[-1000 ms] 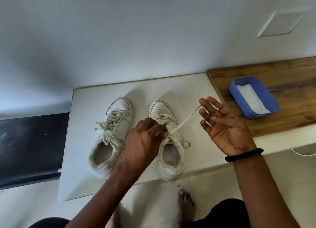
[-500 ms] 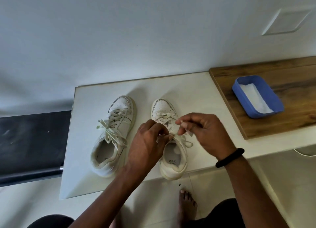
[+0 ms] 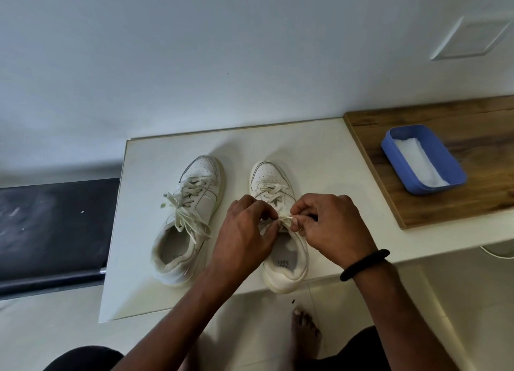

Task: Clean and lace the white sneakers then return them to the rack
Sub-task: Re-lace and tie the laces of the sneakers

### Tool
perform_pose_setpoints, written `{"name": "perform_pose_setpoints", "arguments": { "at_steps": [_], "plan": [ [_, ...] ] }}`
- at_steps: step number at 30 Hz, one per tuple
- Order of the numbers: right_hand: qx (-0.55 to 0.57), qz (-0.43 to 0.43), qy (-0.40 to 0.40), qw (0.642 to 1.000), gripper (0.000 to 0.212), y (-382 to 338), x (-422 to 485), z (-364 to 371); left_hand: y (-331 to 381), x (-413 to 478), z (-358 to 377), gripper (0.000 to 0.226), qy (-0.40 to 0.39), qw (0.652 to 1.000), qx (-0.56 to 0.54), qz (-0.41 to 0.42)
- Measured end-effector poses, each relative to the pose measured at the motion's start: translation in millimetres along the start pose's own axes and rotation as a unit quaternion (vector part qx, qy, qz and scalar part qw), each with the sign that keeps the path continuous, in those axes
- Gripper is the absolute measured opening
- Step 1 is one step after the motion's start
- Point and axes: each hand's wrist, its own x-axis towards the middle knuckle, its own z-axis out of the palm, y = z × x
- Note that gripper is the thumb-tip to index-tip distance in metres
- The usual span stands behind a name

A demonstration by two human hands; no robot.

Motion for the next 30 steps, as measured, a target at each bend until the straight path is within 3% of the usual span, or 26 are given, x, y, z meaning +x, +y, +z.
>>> {"name": "perform_pose_setpoints", "arguments": {
  "at_steps": [10, 30],
  "plan": [
    [-0.095, 0.02, 0.014, 0.995, 0.007, -8, -2, 4, -3, 0, 2, 0.013, -0.003, 1.0, 0.004, 0.004],
    [-0.048, 0.015, 0.005, 0.999, 0.014, 0, 1, 18, -2, 0, 5, 0.014, -0.018, 1.0, -0.001, 0.005]
  ]
}}
